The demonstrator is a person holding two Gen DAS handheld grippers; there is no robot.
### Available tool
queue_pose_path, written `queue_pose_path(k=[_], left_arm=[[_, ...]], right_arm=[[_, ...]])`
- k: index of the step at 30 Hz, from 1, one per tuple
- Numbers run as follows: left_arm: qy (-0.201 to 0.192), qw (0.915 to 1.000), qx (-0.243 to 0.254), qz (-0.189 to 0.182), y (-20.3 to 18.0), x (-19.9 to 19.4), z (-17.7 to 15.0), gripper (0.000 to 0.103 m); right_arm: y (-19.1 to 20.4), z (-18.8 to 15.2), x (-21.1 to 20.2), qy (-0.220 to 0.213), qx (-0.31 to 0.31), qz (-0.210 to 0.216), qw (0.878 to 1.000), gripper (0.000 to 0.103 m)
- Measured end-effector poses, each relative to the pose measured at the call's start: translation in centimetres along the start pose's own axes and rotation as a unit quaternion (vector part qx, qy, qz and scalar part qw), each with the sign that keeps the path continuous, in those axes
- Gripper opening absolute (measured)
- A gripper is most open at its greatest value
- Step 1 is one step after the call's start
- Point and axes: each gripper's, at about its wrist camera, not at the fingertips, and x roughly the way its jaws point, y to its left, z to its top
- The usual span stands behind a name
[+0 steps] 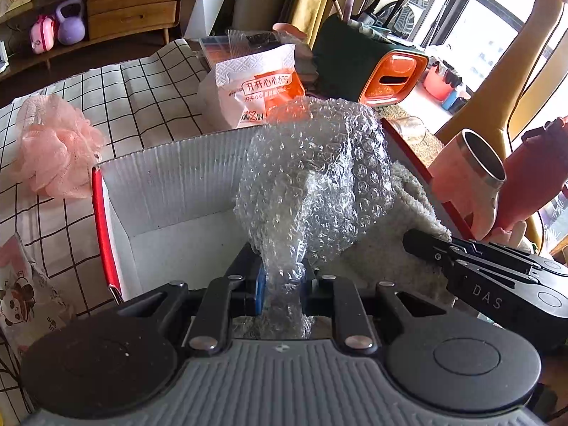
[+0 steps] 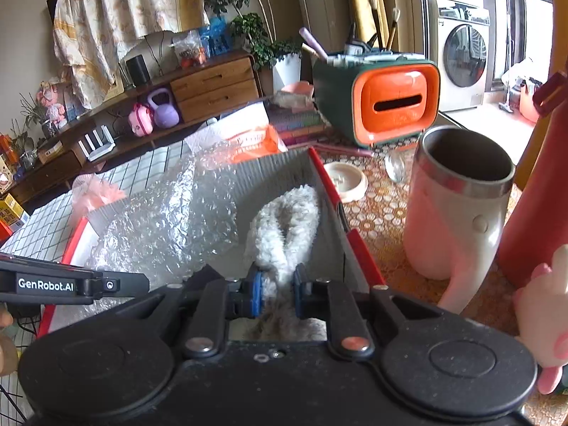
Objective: Organize soft objects
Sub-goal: 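Carry the bubble wrap and fluffy cloth with both grippers over the red box, then open both grippers to drop the bubble wrap and cloth into the box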
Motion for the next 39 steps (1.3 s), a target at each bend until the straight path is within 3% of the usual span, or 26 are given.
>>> queue_pose_path(k=[12, 21, 26, 30, 32, 34, 39], left_arm=[[0.035, 0.9992, 0.018, 0.007, 0.2, 2.7, -1.2, 0.018], [0.038, 0.9990, 0.022, 0.005, 0.3, 2.7, -1.5, 0.019], [0.038, 0.9984, 0.040, 0.012, -0.1, 2.5, -1.9, 0.030], [0.028, 0.9983, 0.050, 0.010, -0.3, 1.8, -2.1, 0.036], [0.016, 0.9985, 0.052, 0.002, -0.3, 1.2, -2.2, 0.058], [0.004, 0.9983, 0.058, -0.004, -0.6, 0.5, -2.4, 0.063], [-0.005, 0.9979, 0.064, -0.007, -1.1, -1.0, -2.7, 0.064]], right_arm=[[1.0, -1.2, 1.9, 0.034, -0.034, -0.004, 0.999, 0.022], [1.1, -1.4, 1.9, 0.041, -0.041, -0.002, 0.998, 0.030], [1.4, -1.4, 1.5, 0.044, -0.049, -0.004, 0.998, 0.047], [1.1, -1.3, 0.7, 0.036, -0.046, -0.006, 0.998, 0.051], [1.0, -1.2, 0.2, 0.033, -0.044, -0.003, 0.999, 0.053], [1.1, -1.1, -0.4, 0.028, -0.043, -0.001, 0.999, 0.059], [1.5, -1.0, -1.9, 0.014, -0.048, 0.001, 0.999, 0.063]])
